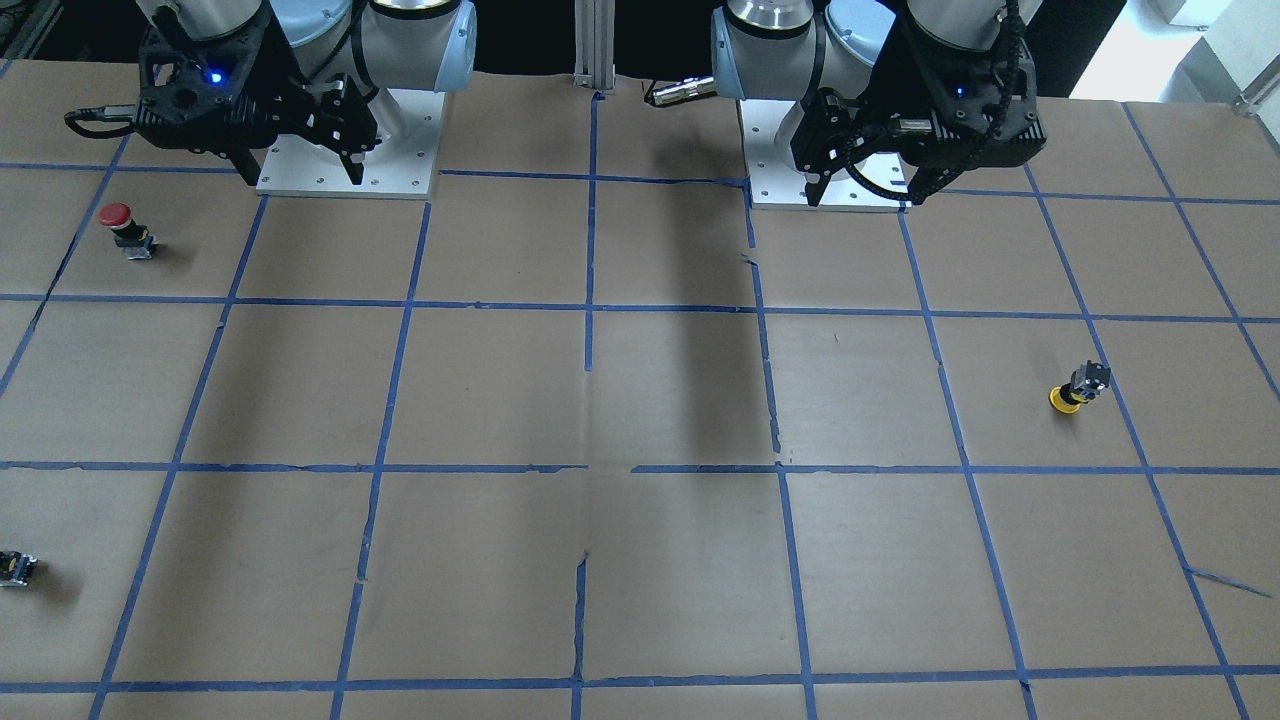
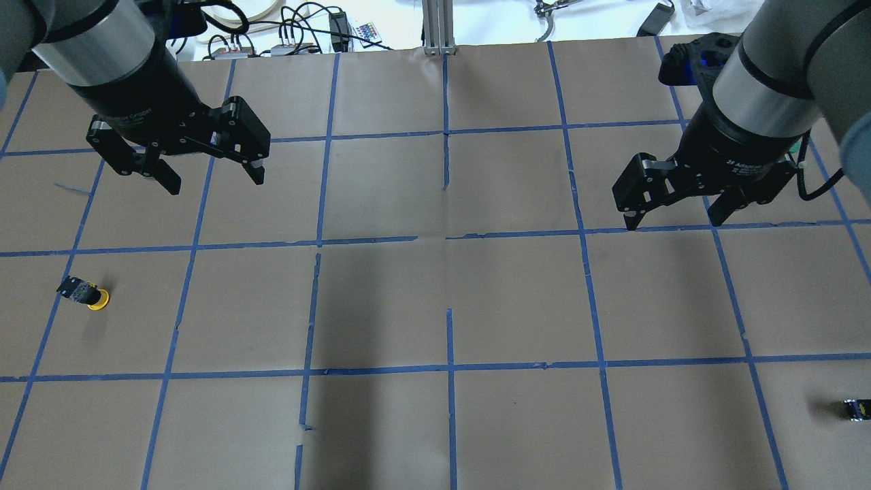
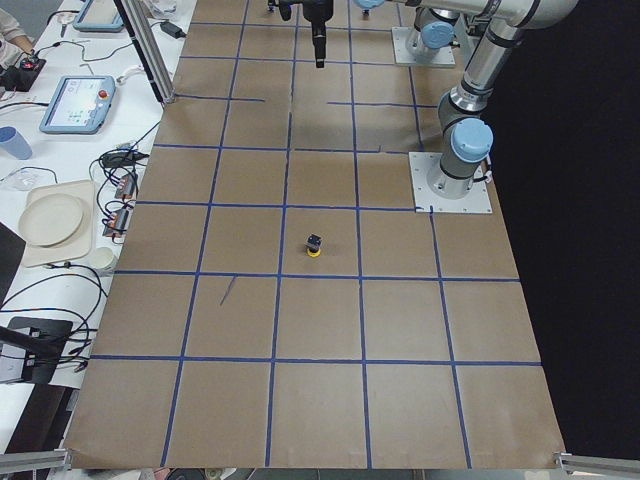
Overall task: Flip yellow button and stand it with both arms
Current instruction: 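Move the left gripper toward the yellow button lying on its side, then lower the left gripper and grasp the yellow button's black base, then lift the yellow button with the left gripper while the right gripper rises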
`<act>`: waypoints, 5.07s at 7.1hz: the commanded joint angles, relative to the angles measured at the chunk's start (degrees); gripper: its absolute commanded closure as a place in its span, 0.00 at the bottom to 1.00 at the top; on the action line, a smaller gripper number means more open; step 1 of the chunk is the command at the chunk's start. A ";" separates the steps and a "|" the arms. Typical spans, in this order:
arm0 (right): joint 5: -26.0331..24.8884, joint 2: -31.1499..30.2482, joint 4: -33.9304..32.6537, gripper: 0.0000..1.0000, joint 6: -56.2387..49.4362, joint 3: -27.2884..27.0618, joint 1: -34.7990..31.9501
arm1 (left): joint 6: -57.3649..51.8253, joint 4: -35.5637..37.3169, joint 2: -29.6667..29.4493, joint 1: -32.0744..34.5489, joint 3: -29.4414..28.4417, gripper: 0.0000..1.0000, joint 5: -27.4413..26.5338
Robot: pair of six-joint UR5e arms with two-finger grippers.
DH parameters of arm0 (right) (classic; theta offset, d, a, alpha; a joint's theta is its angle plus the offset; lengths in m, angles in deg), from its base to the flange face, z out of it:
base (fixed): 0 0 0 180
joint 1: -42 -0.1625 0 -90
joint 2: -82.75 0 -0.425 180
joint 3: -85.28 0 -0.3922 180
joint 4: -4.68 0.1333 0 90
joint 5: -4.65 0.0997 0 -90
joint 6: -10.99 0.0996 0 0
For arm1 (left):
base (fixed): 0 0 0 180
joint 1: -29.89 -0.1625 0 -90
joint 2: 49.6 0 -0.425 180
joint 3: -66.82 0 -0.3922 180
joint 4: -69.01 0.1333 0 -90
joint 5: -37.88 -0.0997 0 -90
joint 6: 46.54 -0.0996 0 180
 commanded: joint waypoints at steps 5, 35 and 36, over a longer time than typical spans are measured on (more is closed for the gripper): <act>0.00 0.00 0.00 0.00 -0.18 0.00 0.00 | -9.41 -0.27 0.99 -1.47 1.48 0.05 -2.79; 0.26 0.09 0.09 0.00 -0.18 -0.17 0.09 | -78.55 44.21 -18.69 -42.87 25.65 0.56 -6.05; 0.17 0.09 0.09 0.00 -0.18 -0.17 0.17 | -75.32 44.12 -18.61 -42.87 25.73 0.66 -6.05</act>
